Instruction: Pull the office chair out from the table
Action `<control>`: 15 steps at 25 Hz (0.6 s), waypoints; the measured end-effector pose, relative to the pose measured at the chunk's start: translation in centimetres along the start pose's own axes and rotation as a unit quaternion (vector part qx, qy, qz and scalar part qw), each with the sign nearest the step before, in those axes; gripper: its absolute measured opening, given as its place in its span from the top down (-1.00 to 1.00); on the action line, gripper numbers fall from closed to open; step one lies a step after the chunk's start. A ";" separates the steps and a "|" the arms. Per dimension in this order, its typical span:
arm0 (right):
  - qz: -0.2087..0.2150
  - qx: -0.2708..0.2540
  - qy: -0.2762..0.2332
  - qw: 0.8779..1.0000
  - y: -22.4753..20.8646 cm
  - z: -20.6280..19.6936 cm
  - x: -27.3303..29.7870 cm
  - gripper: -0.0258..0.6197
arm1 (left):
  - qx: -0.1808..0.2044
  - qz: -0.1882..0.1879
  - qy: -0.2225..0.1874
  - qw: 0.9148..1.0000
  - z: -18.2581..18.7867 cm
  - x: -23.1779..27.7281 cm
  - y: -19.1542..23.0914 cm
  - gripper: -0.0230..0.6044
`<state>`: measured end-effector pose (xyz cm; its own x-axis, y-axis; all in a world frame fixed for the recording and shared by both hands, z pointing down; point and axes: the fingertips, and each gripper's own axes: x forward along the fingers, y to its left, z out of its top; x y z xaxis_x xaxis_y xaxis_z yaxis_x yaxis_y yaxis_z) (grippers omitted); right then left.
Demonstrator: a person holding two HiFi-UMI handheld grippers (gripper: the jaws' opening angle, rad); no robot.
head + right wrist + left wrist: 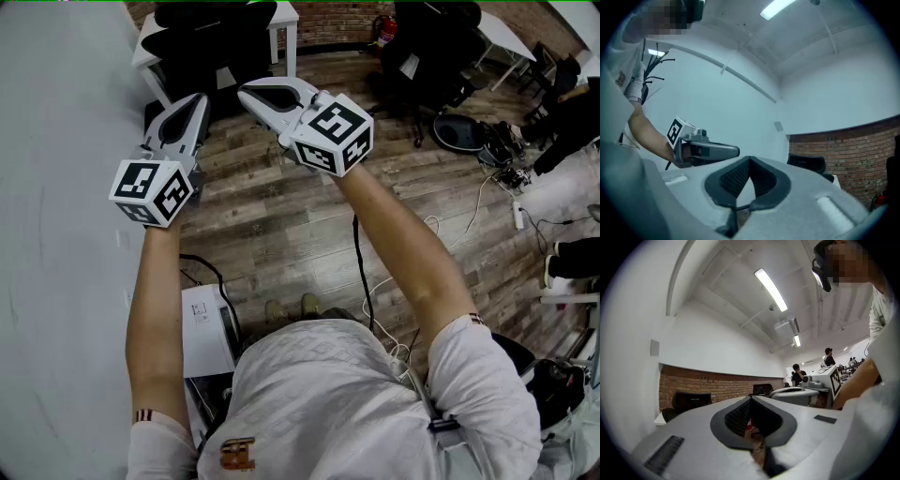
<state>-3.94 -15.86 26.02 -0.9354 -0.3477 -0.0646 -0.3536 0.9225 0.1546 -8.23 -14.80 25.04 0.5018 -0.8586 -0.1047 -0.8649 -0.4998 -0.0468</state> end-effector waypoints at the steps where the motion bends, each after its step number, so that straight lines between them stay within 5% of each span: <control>1: 0.001 0.000 0.000 1.000 0.1 0.0 0.0 0.92 | 0.001 0.000 0.000 1.000 0.0 -0.1 0.0 0.93; 15: 0.009 0.003 -0.006 1.000 0.6 0.6 -0.2 0.92 | 0.008 0.005 0.003 1.000 0.4 -0.5 -0.2 0.93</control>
<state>-3.94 -15.08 25.56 -0.9414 -0.3289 -0.0742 -0.3366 0.9298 0.1492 -8.31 -14.25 24.68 0.4929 -0.8645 -0.0984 -0.8701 -0.4891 -0.0617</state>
